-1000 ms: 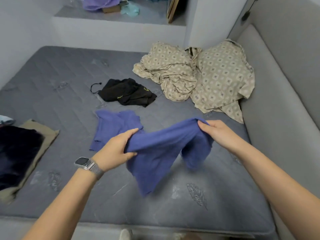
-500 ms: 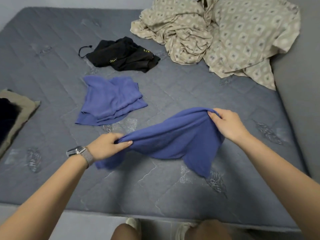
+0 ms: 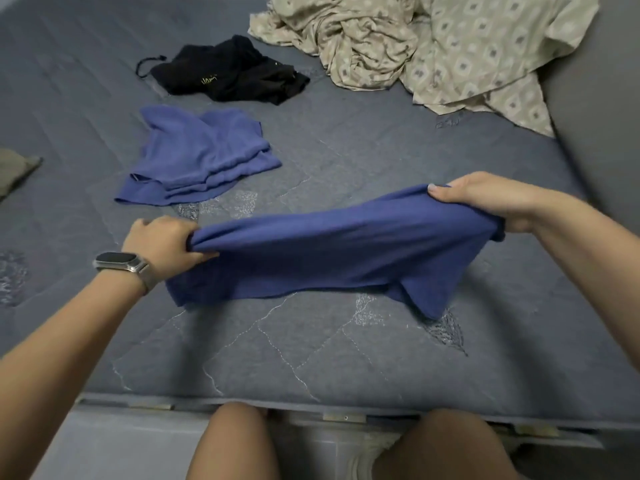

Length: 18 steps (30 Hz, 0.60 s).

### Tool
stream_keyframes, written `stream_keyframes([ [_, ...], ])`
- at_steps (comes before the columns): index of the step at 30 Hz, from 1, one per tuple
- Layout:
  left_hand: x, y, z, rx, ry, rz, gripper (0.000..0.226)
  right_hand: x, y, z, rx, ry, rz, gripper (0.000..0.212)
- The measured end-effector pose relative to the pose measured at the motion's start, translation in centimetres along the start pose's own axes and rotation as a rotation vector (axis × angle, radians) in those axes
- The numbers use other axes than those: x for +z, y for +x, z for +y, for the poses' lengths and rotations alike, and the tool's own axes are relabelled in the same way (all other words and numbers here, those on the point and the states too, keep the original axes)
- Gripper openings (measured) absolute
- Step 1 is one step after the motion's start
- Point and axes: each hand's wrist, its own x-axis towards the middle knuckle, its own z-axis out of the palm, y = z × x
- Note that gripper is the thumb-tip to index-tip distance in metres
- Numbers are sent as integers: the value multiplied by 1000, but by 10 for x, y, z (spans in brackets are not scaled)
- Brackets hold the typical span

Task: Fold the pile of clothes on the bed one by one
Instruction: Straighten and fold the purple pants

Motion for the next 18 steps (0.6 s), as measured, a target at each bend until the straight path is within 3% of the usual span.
stream_keyframes([
  [1, 2, -11, -1, -13, 5, 1, 31, 1, -12, 4, -23, -39, 6, 43],
  [3, 19, -40, 4, -33, 15, -5, 34, 16, -34, 20, -153, -131, 188, 36],
  [5, 52, -75, 18, -79, 28, -135, 40, 46, -46, 49, -243, -233, 315, 28],
  [8, 102, -118, 44, -128, -128, -343, 36, 108, -56, 100, -170, -281, 262, 18],
  [11, 116, -142, 48, -167, -229, -311, 36, 142, -64, 134, -107, -276, 219, 14],
  [15, 112, -162, 30, -233, -268, -244, 32, 145, -93, 156, -78, -387, 29, 16],
  [18, 100, -176, 21, -329, -511, -239, 12, 144, -112, 166, -62, -531, -85, 29],
])
